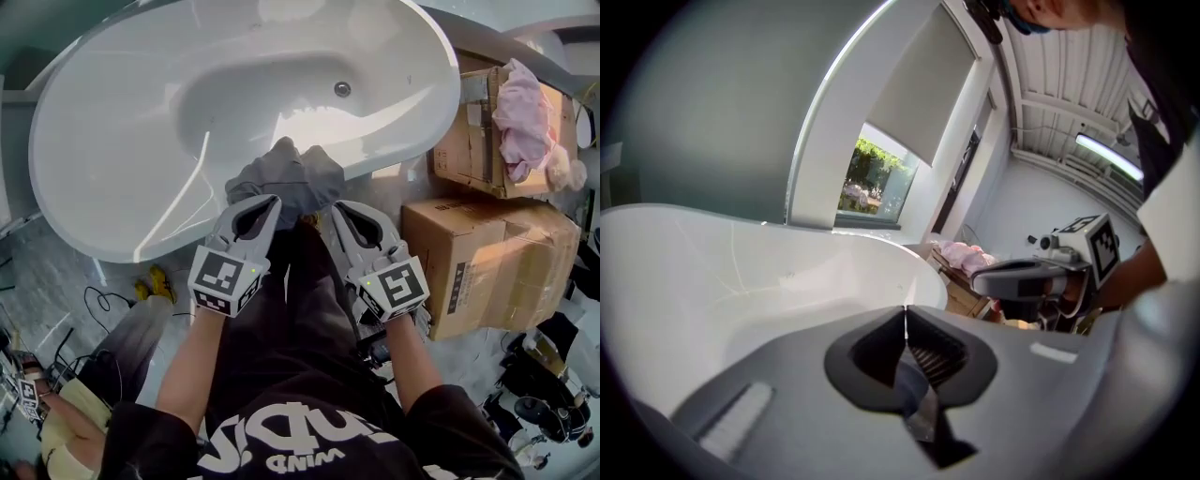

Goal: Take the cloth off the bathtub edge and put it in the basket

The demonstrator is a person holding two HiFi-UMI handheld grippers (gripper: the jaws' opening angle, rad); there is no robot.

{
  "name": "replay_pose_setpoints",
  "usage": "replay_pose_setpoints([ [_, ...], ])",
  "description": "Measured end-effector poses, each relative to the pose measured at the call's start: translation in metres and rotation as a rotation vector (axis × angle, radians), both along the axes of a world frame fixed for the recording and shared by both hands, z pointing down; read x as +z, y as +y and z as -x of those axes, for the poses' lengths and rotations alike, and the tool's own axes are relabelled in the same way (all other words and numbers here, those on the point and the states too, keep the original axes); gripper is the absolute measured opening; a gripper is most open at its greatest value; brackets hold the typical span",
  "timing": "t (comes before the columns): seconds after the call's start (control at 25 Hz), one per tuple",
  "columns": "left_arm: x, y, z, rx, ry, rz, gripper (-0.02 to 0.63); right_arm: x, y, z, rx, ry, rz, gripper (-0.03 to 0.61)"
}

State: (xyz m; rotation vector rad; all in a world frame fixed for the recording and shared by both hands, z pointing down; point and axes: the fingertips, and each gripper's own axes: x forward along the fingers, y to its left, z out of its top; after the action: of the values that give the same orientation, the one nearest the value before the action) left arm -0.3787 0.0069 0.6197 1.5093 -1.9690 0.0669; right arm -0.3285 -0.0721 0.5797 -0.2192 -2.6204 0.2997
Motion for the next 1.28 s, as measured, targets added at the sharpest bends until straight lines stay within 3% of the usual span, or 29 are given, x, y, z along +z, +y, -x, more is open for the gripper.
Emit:
replay_pose_setpoints([
  [0.28, 0.003, 0.001, -0.004, 0.023, -0.031, 0.001, -0.001, 0.005, 0.003, -0.006, 0.007, 0.009, 0.011, 0.009],
  [0.48, 0.006, -0.001, -0.009, 0.053, -0.028, 0.013, 0.064, 0.004, 0.002, -0.007, 0.012, 0.006, 0.010, 0.009],
  [0.76, 0.021, -0.005, -0.017, 0.122, 0.016, 0.063, 0.248, 0.005, -0.001, -0.009, 0.030, 0.006, 0.014, 0.009],
  [1.0, 0.024, -0.010, -0.014, 0.154, 0.006, 0.080, 0.250, 0.007, -0.003, -0.011, 0.040, 0.014, 0.017, 0.009],
  [1.28, 0.056, -0.012, -0.013, 0.187, -0.002, 0.152, 0.250, 0.012, -0.004, -0.012, 0.043, 0.021, 0.024, 0.009],
])
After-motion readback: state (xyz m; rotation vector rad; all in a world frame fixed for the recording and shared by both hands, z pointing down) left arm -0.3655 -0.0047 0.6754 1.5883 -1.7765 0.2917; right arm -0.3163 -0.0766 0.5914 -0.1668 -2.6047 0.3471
